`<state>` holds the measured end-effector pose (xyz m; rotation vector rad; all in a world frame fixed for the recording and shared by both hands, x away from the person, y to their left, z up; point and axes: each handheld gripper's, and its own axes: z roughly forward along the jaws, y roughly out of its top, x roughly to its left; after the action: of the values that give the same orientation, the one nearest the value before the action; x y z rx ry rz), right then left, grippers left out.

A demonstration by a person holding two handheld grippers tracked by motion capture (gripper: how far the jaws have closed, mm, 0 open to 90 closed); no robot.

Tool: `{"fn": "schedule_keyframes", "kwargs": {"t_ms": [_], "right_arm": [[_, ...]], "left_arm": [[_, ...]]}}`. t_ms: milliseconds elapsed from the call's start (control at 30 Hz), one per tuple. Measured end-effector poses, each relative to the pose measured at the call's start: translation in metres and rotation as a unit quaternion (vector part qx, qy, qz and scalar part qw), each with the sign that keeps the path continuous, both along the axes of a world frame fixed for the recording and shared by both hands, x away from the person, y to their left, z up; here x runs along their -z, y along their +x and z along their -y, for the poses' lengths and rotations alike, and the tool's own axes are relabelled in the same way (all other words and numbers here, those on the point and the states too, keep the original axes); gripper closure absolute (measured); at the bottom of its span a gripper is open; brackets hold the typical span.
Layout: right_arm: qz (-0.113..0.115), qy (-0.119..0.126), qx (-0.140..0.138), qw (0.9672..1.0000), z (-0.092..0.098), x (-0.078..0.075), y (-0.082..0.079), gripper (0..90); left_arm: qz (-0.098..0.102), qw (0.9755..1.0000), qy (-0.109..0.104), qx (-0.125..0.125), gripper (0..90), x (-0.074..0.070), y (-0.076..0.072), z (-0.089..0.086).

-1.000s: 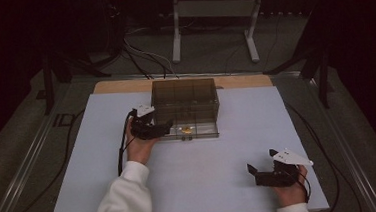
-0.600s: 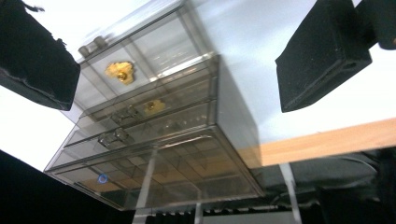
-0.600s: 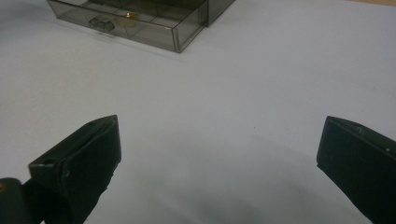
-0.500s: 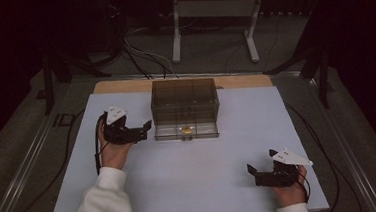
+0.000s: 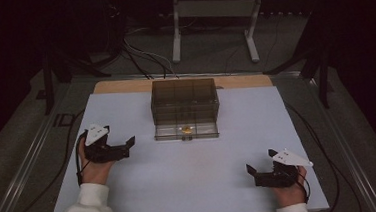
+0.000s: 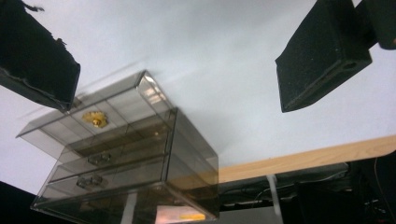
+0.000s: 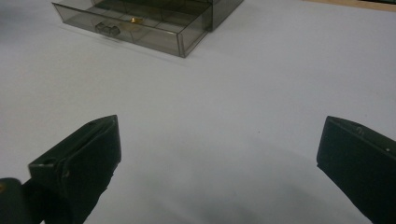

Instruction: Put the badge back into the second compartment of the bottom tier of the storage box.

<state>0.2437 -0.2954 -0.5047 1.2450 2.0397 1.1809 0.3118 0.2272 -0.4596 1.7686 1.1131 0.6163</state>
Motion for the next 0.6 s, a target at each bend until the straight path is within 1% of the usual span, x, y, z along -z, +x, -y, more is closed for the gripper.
{"fn": "schedule_keyframes", "kwargs": {"t_ms": [67,100,167,200,267,300,333,367,400,433,500,533,567,600], "right_arm": [[0.001,0.000,-0.001,1.0000,0.000,0.000,0.000,0.1],[0.001,0.000,-0.001,1.0000,0.000,0.000,0.000,0.1],[0.002,0.001,-0.002,1.0000,0.000,0.000,0.000,0.1],[0.003,0.002,-0.003,1.0000,0.000,-0.001,-0.001,0.1],[0.004,0.002,-0.004,1.0000,0.000,-0.001,-0.001,0.1],[0.004,0.002,-0.004,1.0000,0.000,-0.001,-0.001,0.1],[0.006,0.003,-0.005,1.0000,0.000,-0.001,-0.001,0.1],[0.009,0.004,-0.005,0.9999,0.000,-0.001,-0.001,0.1],[0.010,0.005,-0.005,0.9999,0.000,-0.002,-0.001,0.1],[0.011,0.005,-0.005,0.9999,0.000,-0.002,-0.001,0.1],[0.013,0.006,-0.005,0.9999,0.000,-0.002,-0.002,0.1],[0.015,0.007,-0.006,0.9998,0.000,-0.002,-0.002,0.1],[0.015,0.007,-0.006,0.9998,0.000,-0.002,-0.002,0.1],[0.020,0.009,-0.006,0.9997,0.000,-0.003,-0.002,0.0]], "left_arm": [[0.002,1.0000,-0.001,-0.002,0.3,0.006,-0.007,-0.004],[0.002,1.0000,-0.001,-0.002,0.3,0.006,-0.007,-0.004],[0.003,1.0000,0.000,0.001,0.3,0.012,-0.016,-0.008],[0.004,1.0000,0.000,0.001,0.3,0.017,-0.022,-0.010],[0.006,1.0000,-0.003,0.001,0.3,0.021,-0.030,-0.013],[0.006,1.0000,-0.003,0.001,0.3,0.021,-0.030,-0.013],[0.011,0.9999,-0.005,0.000,0.3,0.026,-0.037,-0.016],[0.011,0.9999,-0.005,0.000,0.3,0.026,-0.037,-0.016],[0.016,0.9999,-0.001,-0.002,0.3,0.029,-0.044,-0.019],[0.018,0.9998,-0.002,-0.002,0.3,0.031,-0.047,-0.020],[0.019,0.9998,-0.002,-0.003,0.3,0.032,-0.049,-0.021],[0.024,0.9997,-0.002,-0.007,0.3,0.033,-0.054,-0.024],[0.024,0.9997,-0.002,-0.007,0.3,0.033,-0.054,-0.024],[0.028,0.9996,-0.001,-0.010,0.3,0.034,-0.058,-0.025]]}}
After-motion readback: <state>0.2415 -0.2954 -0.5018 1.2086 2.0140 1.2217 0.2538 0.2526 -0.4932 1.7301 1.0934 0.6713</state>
